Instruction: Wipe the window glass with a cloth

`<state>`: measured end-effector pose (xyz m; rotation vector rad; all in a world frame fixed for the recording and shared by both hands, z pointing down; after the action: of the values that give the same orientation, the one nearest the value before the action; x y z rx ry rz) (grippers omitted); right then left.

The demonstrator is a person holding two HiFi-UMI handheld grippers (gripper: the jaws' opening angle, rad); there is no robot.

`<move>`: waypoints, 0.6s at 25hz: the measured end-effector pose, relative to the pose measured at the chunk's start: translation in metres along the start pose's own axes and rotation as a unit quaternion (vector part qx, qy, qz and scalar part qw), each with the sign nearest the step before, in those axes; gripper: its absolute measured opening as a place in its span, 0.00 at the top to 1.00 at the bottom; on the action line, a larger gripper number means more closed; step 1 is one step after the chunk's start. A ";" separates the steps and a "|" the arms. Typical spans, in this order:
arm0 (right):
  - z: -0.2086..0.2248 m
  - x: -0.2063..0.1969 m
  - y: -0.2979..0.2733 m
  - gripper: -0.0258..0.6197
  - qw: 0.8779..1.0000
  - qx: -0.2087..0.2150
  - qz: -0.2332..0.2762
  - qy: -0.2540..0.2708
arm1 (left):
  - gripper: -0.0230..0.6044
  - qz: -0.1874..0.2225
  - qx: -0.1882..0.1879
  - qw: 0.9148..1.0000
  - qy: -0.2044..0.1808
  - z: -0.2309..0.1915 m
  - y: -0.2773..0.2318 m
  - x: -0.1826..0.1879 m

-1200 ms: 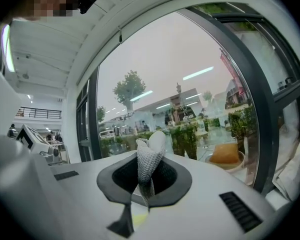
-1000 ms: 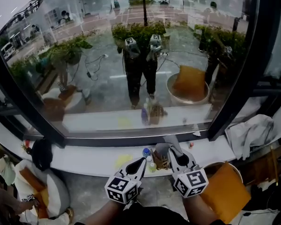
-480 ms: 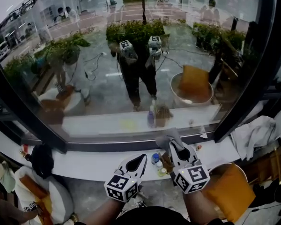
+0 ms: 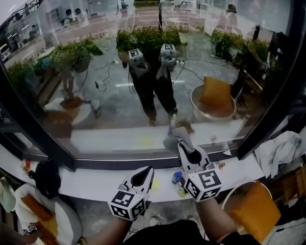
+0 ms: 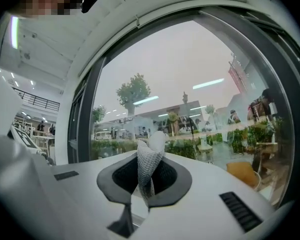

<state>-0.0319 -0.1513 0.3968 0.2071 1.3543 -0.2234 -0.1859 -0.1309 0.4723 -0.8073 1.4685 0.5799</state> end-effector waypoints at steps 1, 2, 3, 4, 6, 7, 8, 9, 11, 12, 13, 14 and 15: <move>-0.003 0.002 -0.007 0.89 1.000 0.003 0.000 0.004 | 0.95 0.001 0.003 1.000 0.001 -0.004 0.003 0.001; -0.005 0.004 -0.014 0.89 1.000 0.007 -0.001 0.007 | 0.95 0.002 0.006 1.000 0.001 -0.007 0.005 0.002; -0.007 0.006 -0.020 0.89 1.000 0.010 -0.001 0.011 | 0.95 0.003 0.010 1.000 0.000 -0.010 0.007 0.001; -0.008 0.008 -0.027 0.89 1.000 0.014 0.000 0.016 | 0.95 0.004 0.015 1.000 0.001 -0.013 0.009 0.001; -0.013 0.013 -0.042 0.89 0.999 0.022 0.004 0.028 | 0.95 0.007 0.027 1.000 0.003 -0.021 0.013 -0.001; -0.016 0.016 -0.051 0.89 0.999 0.026 0.008 0.036 | 0.95 0.009 0.034 0.999 0.004 -0.025 0.014 -0.002; -0.018 0.020 -0.060 0.89 0.999 0.032 0.011 0.043 | 0.95 0.011 0.040 0.999 0.005 -0.029 0.015 -0.001; -0.020 0.025 -0.069 0.89 0.998 0.037 0.014 0.049 | 0.95 0.013 0.047 0.999 0.007 -0.031 0.015 0.000; -0.021 0.035 -0.086 0.89 0.997 0.051 0.017 0.055 | 0.95 0.019 0.062 0.998 0.009 -0.035 0.011 0.007; -0.021 0.039 -0.095 0.89 0.997 0.058 0.018 0.057 | 0.95 0.022 0.070 0.997 0.009 -0.036 0.009 0.011; -0.020 0.043 -0.102 0.89 0.996 0.064 0.019 0.059 | 0.95 0.024 0.078 0.997 0.009 -0.038 0.006 0.014; -0.020 0.046 -0.109 0.89 0.996 0.067 0.020 0.062 | 0.95 0.027 0.084 0.996 0.010 -0.039 0.005 0.017; -0.020 0.049 -0.115 0.89 0.995 0.069 0.022 0.066 | 0.95 0.029 0.091 0.995 0.010 -0.040 0.004 0.018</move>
<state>-0.0729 -0.2585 0.3431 0.3719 1.4642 -0.2703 -0.2135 -0.1612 0.4565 -0.6314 1.5427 0.4750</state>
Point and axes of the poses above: the fingertips, and each gripper's own axes: y backward along the fingers, z to its right, x out of its top, the point moved 4 cm from there along y, backward along the fingers, and after that the axes turned 9 degrees about -y, right-handed, at the moved point
